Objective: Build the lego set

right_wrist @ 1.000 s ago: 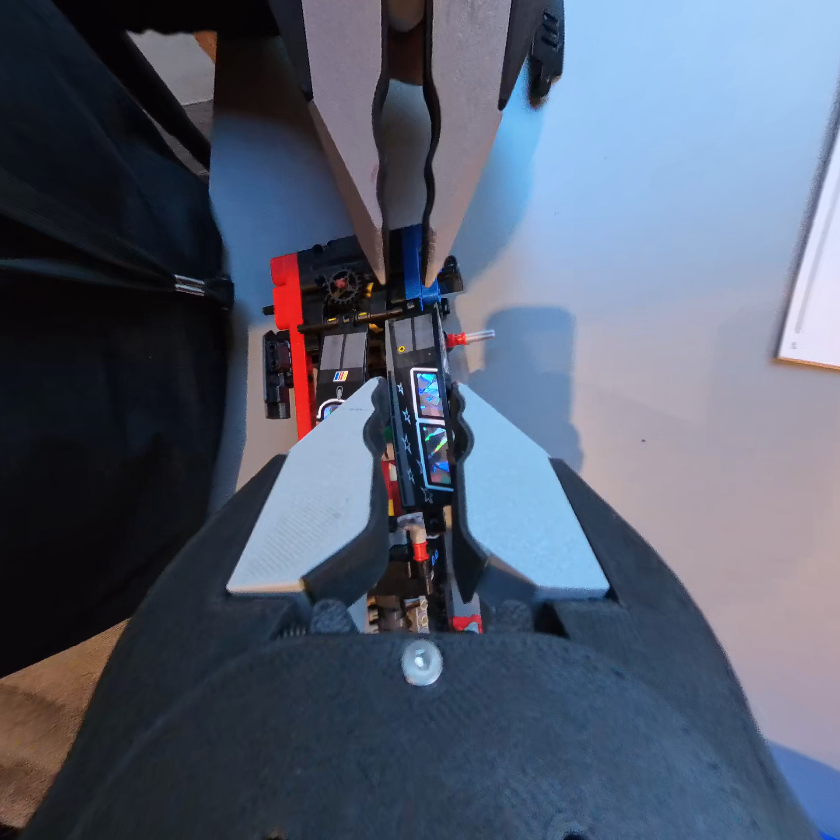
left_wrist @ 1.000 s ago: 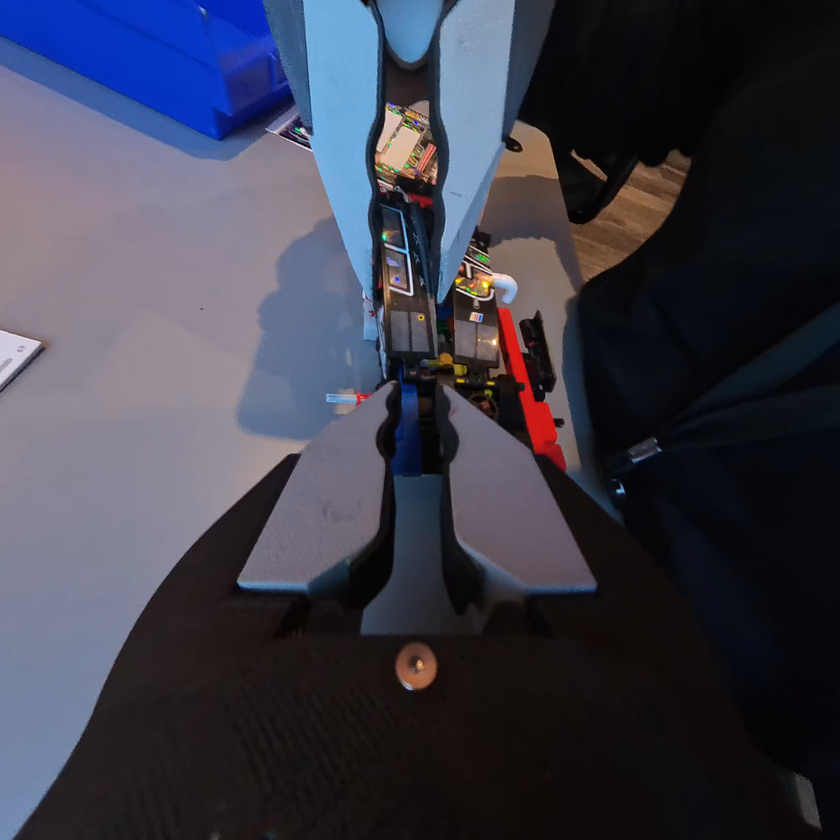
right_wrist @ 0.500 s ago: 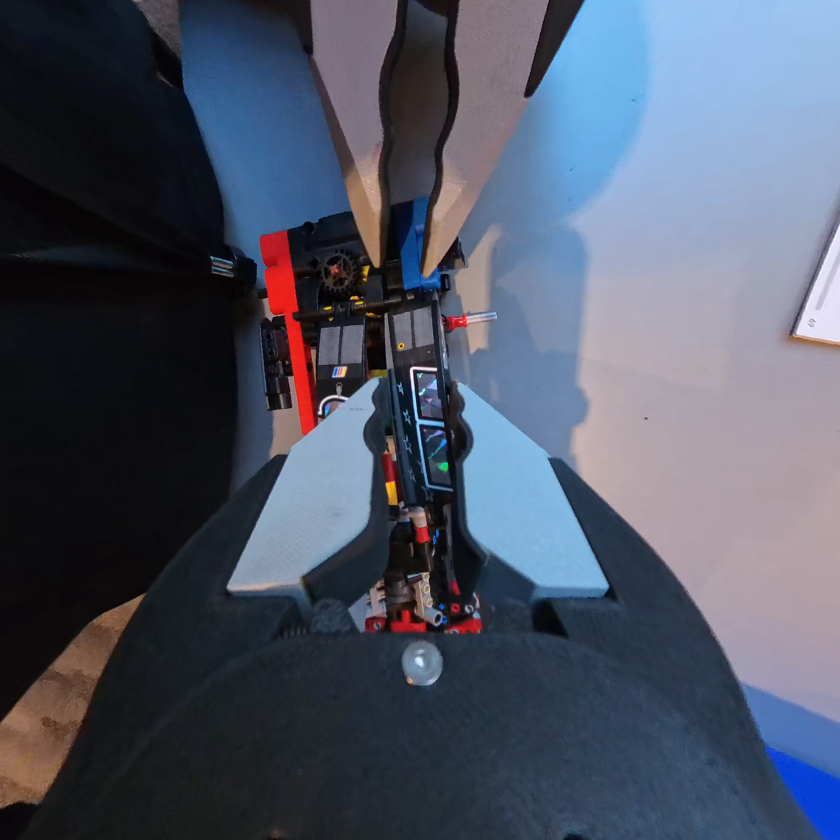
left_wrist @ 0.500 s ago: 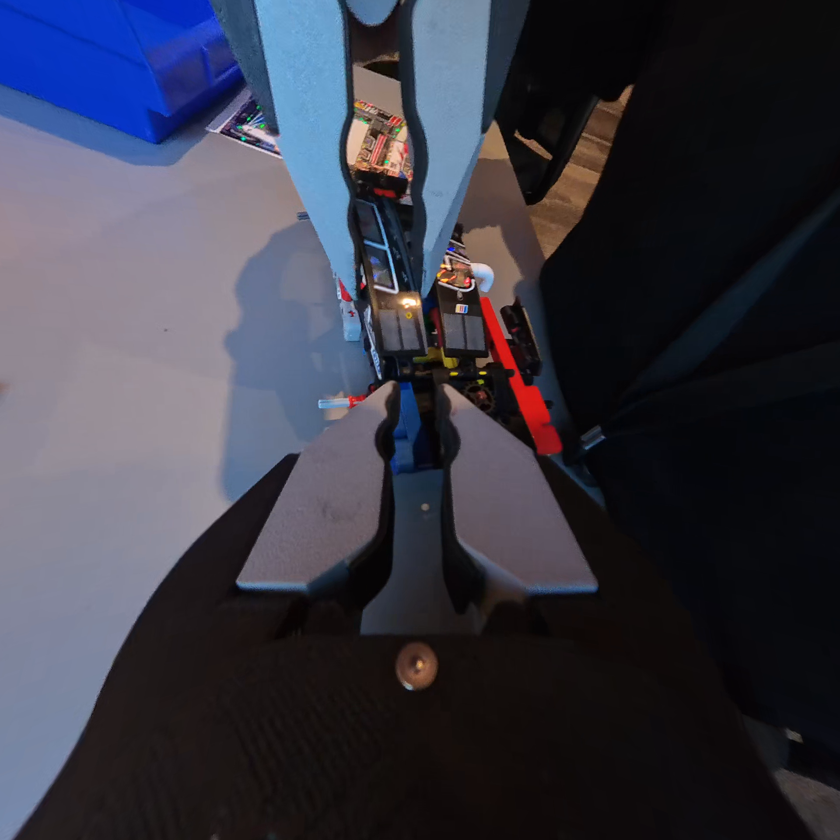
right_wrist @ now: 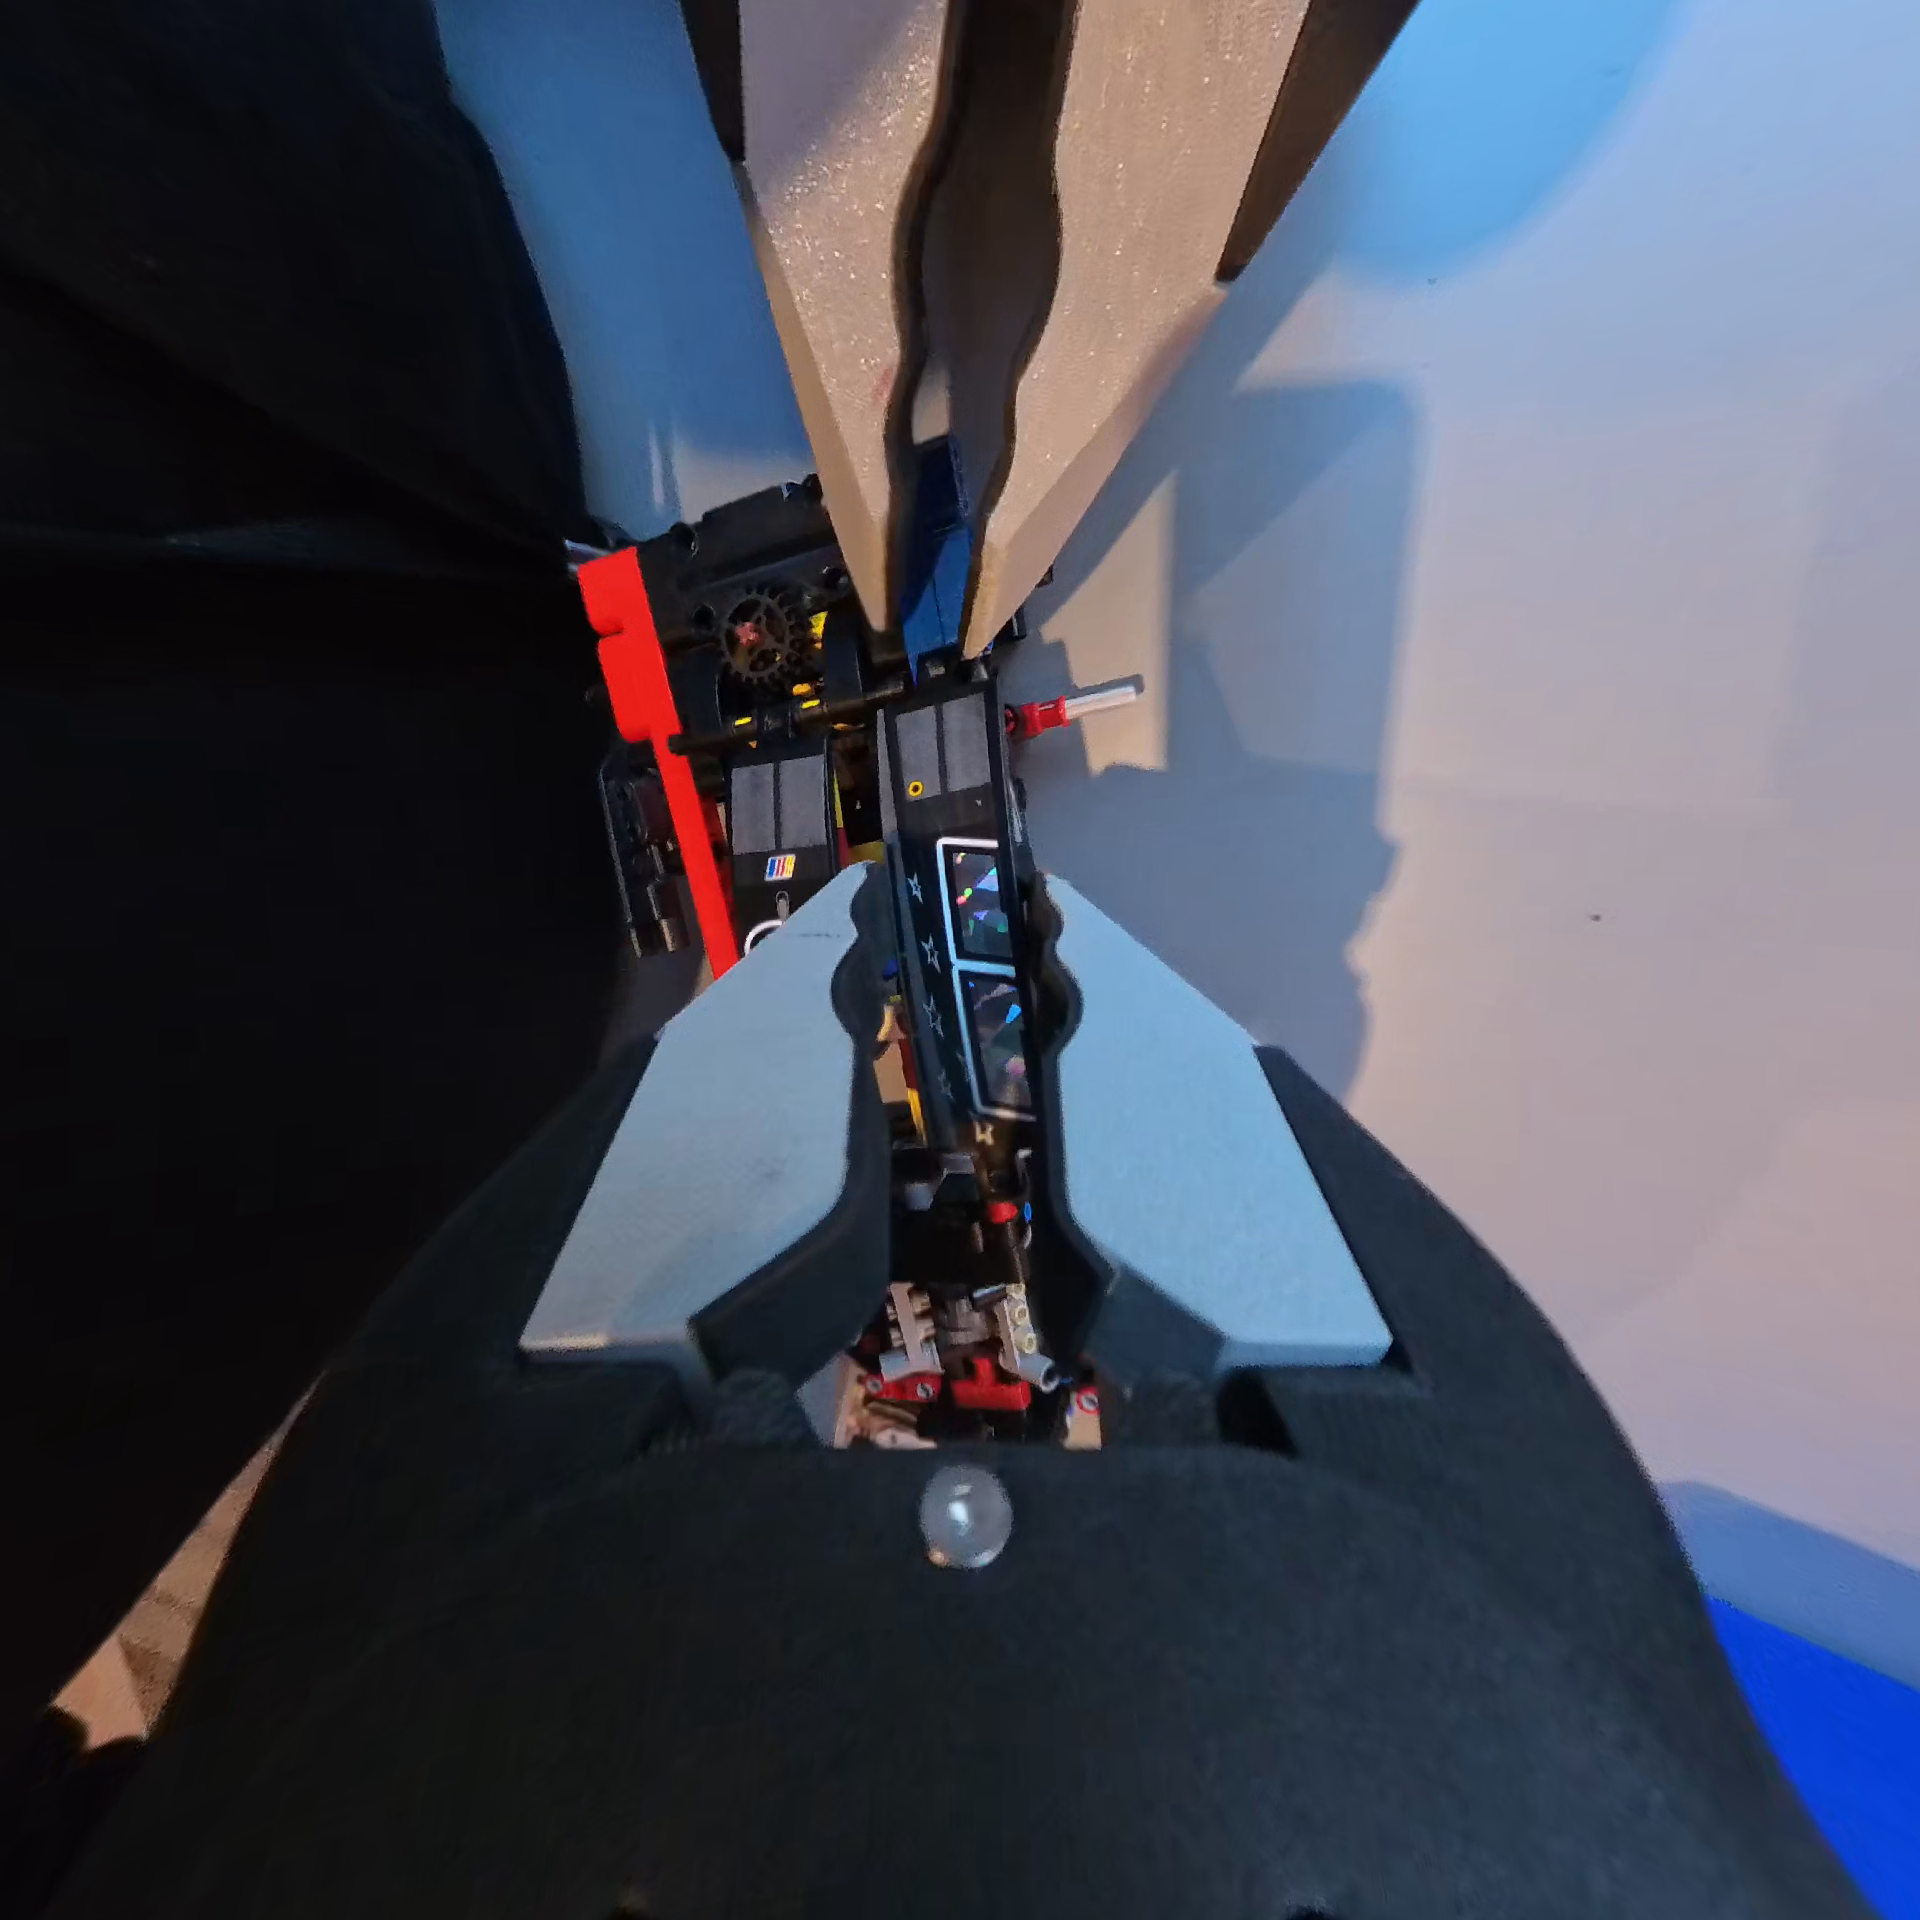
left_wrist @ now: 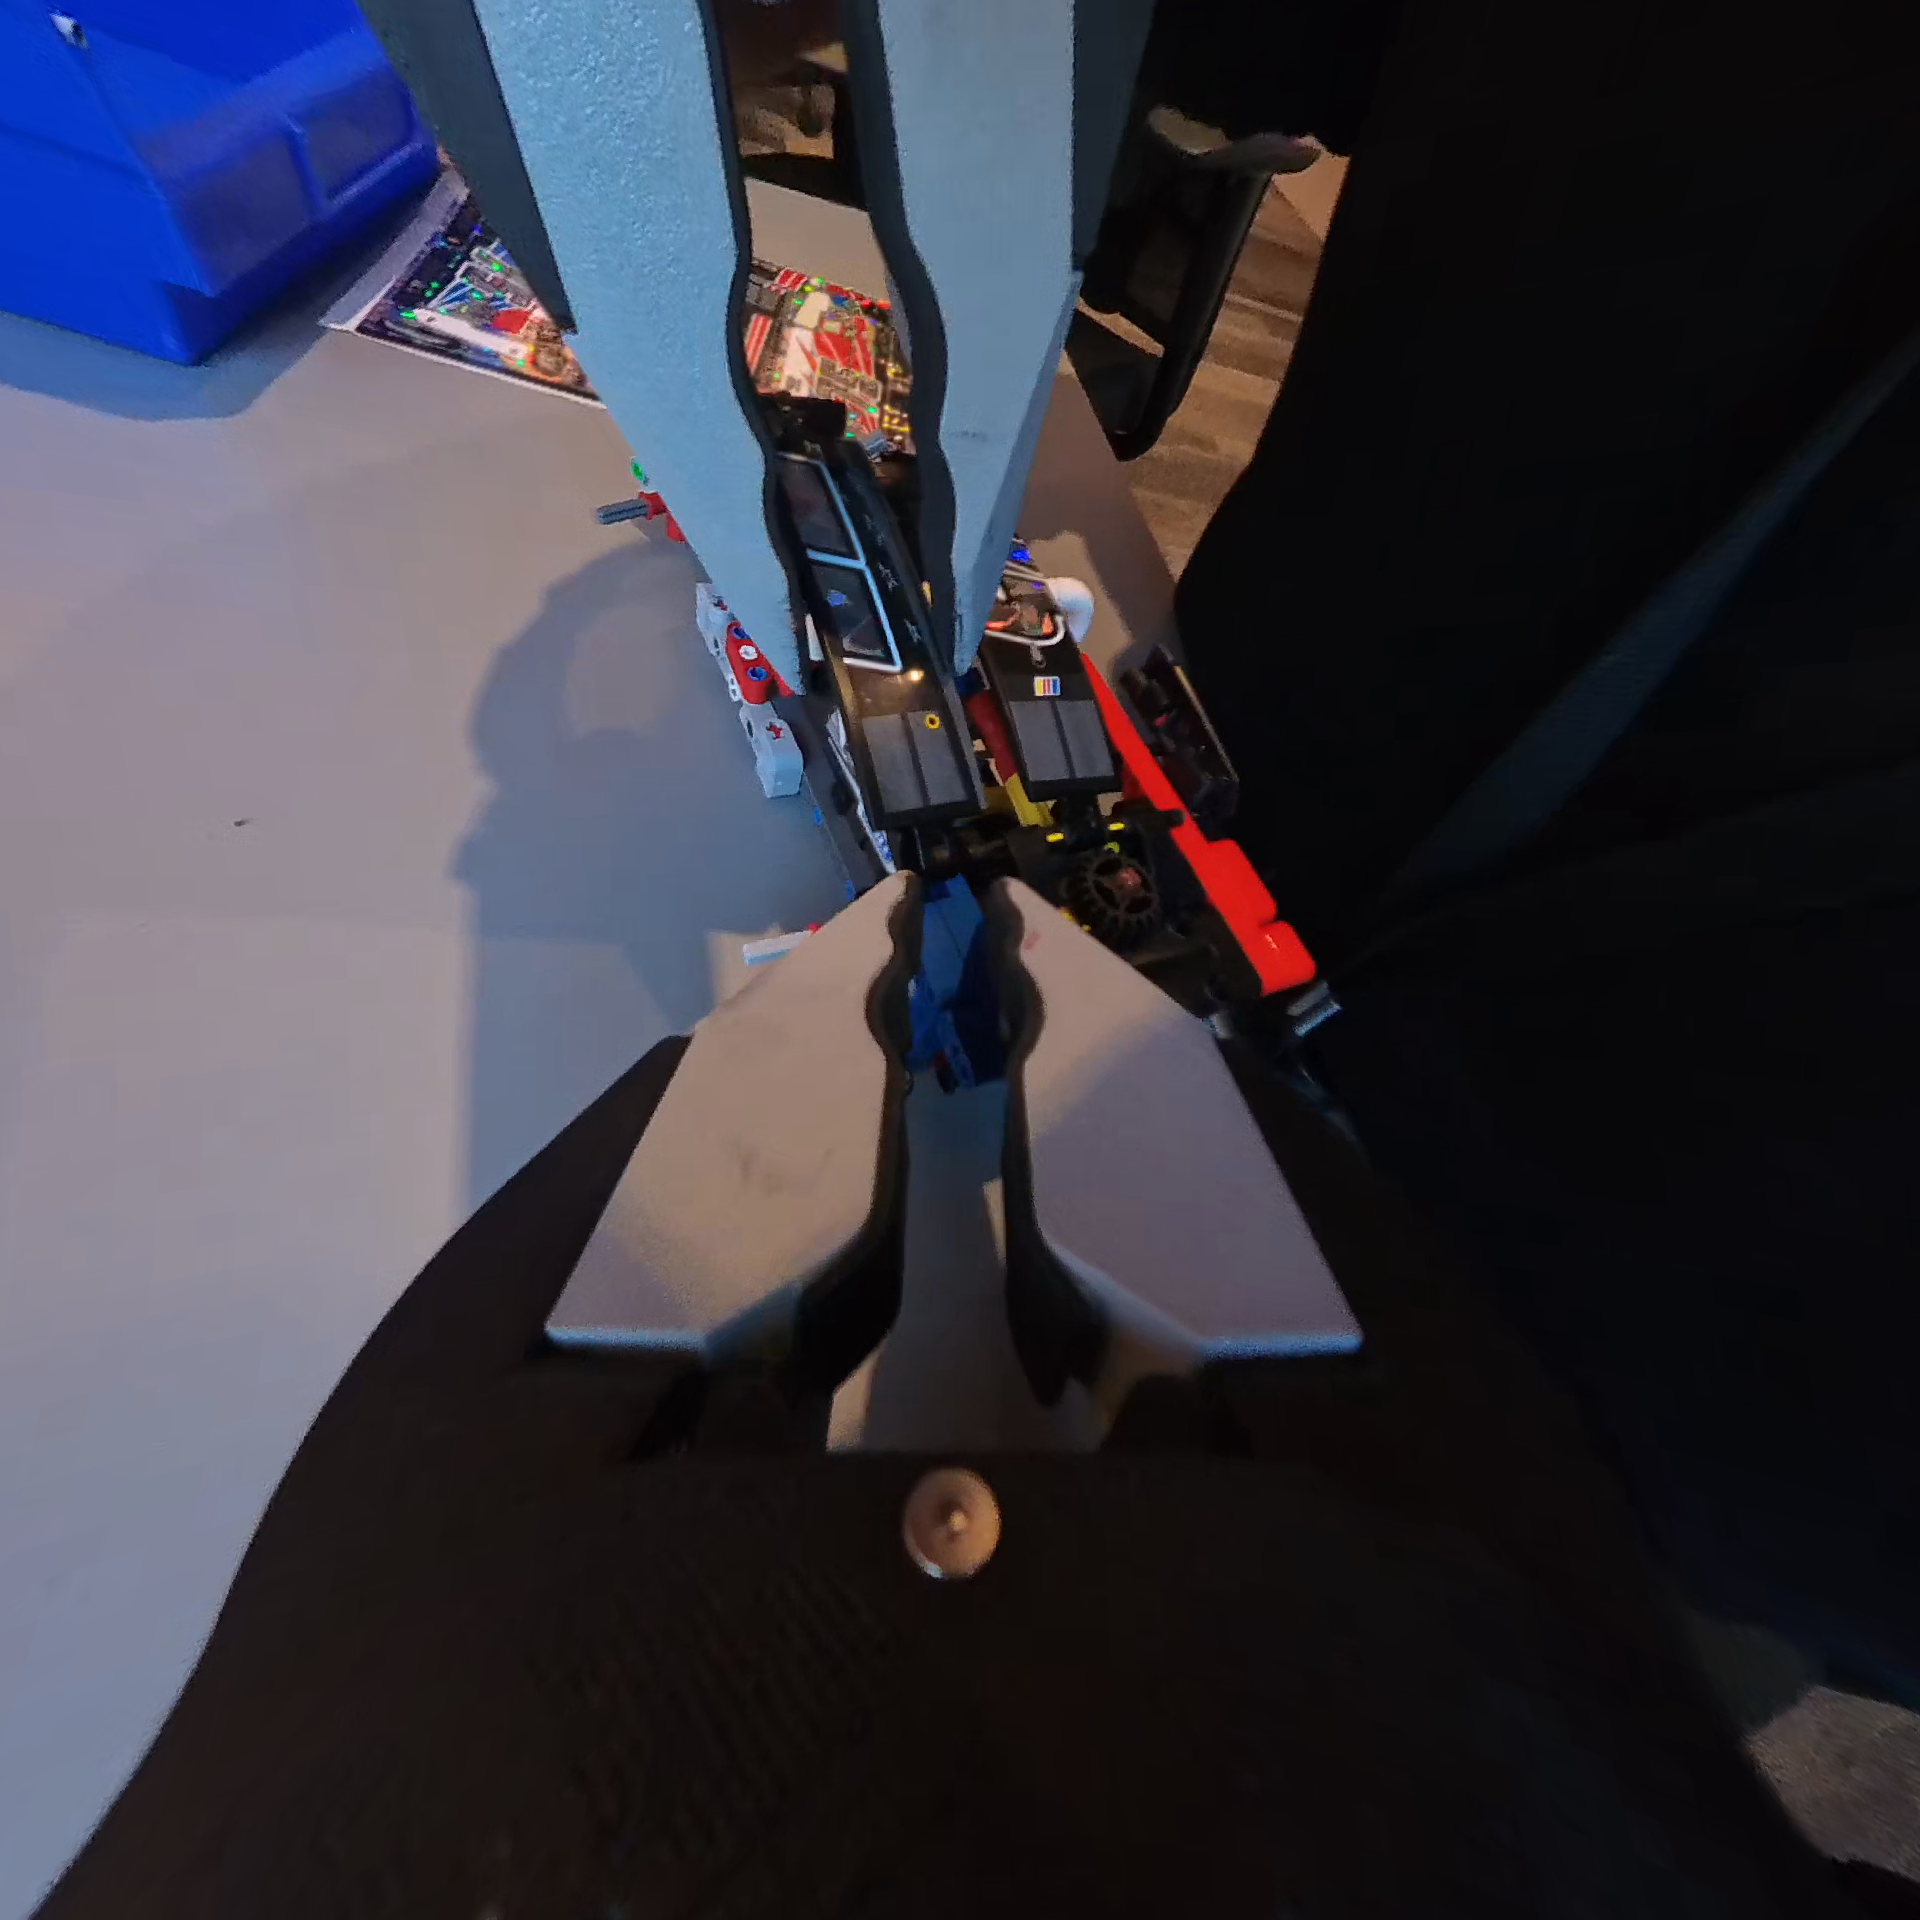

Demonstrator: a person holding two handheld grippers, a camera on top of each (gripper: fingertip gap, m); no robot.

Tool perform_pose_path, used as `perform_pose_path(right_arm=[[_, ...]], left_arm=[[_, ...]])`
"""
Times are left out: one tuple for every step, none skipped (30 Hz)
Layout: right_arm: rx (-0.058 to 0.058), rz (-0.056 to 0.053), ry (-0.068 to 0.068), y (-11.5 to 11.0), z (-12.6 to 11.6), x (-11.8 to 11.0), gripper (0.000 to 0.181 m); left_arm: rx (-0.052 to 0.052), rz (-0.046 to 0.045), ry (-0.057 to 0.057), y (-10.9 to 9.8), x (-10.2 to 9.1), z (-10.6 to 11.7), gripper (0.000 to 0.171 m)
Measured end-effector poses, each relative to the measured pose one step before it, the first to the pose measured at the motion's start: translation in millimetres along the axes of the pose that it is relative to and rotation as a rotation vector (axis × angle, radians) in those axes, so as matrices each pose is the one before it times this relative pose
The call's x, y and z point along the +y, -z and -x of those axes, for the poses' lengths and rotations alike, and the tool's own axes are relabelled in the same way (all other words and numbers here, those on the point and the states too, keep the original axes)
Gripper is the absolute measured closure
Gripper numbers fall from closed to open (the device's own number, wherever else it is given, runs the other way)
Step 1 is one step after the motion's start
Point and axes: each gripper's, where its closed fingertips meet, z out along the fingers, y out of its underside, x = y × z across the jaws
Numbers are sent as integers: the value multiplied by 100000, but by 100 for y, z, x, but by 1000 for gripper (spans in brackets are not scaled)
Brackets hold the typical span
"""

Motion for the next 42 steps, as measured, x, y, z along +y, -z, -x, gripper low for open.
perform_pose_path(right_arm=[[95,1116,99,23,101,109,159],[190,1184,289,22,107,130,159],[-136,1349,243,18,153,166,159],[-539,1459,200,22,188,178,160],[-687,1386,185,18,194,193,159],[-714,1013,86,-2,168,161,159],[-845,491,-463,-8,123,116,159],[-992,236,-1055,-20,95,107,159],[-939,229,-1056,15,93,120,159],[-702,290,-785,70,87,138,159],[-357,531,-633,86,64,182,159],[-27,514,-511,92,45,179,159],[-61,14,-530,90,77,108,159],[-356,-709,-749,101,96,21,159],[-745,-1243,-1192,97,107,-50,159],[-1384,-1414,-1750,72,132,-50,160],[-1948,-1036,-1999,-9,188,11,160],[-1364,-55,-1597,-102,112,182,161],[-104,1099,-525,-179,-20,359,161],[527,1360,332,-202,-67,386,161],[264,339,446,-161,-17,192,160],[-1220,-957,37,-109,184,-40,160],[-2018,-1337,-92,-33,288,-91,160],[-454,-824,353,41,43,15,161],[1399,-585,399,114,-266,71,161],[875,-873,-245,119,-252,19,160],[-1044,-1544,-738,69,4,-140,160],[-2139,-1541,-742,-27,188,-206,161],[-1527,-229,-300,-152,162,-75,161],[299,1392,308,-209,-55,134,161],[684,1452,408,-166,-83,125,161],[-88,55,-151,-49,34,-121,161],[564,169,-571,13,-76,-92,161],[868,991,-350,30,-116,76,161],[954,658,-127,86,-107,52,161],[1038,258,-387,120,-91,-14,161],[702,239,-487,90,-10,-28,161],[809,643,-171,33,11,30,161],[1385,1157,59,21,-64,124,161],[1507,1160,-46,1,-96,121,161],[1146,948,-281,-16,-53,75,161],[962,736,-327,-18,-52,39,161]], left_arm=[[270,196,-695,-119,40,-147,162],[166,284,-815,-142,44,-146,161],[429,-225,-738,-170,-40,-213,160],[744,-280,-526,-222,-48,-237,159],[539,-70,-487,-242,-24,-167,158],[244,-126,-574,-198,-43,-124,158],[295,-99,-675,-159,-28,-102,158],[100,106,-575,-130,-13,-55,158],[124,-211,-264,-86,-63,-34,158],[78,-328,-123,-83,-83,-8,158],[253,-474,-193,-62,-98,-38,158],[176,-677,-416,-47,-118,-33,157],[-582,-591,-499,-28,-85,104,158],[-638,-82,-428,-2,3,154,158],[-291,110,-139,16,38,148,158],[66,104,365,33,11,148,157],[629,-158,545,37,-54,70,157],[887,-600,467,22,-148,9,157],[781,-734,323,-11,-209,-17,157],[980,-772,94,-55,-241,-75,157],[754,-150,47,-110,-153,-63,158],[259,809,42,-148,4,13,158],[-301,1257,-139,-157,118,60,158],[-617,909,-309,-128,123,73,159],[-232,151,-130,-136,62,-7,161],[105,-180,269,-134,31,-60,160],[353,-487,301,-142,-19,-90,161],[165,-726,508,-111,-62,-53,161],[-145,-290,609,-61,-48,21,161],[-212,-32,302,-18,-20,37,161],[-423,-77,68,33,-1,75,161],[-209,-47,-19,52,16,32,161],[50,141,102,66,40,-3,161],[-129,335,135,61,59,19,161],[37,278,-77,37,52,-18,161],[-382,28,3,28,-6,48,159],[-210,-97,-124,28,-44,37,159],[-155,48,-124,23,9,50,159],[23,328,114,1,40,51,160],[24,294,41,15,24,42,160],[166,266,-189,41,9,1,160],[-58,436,-433,62,17,3,159]])
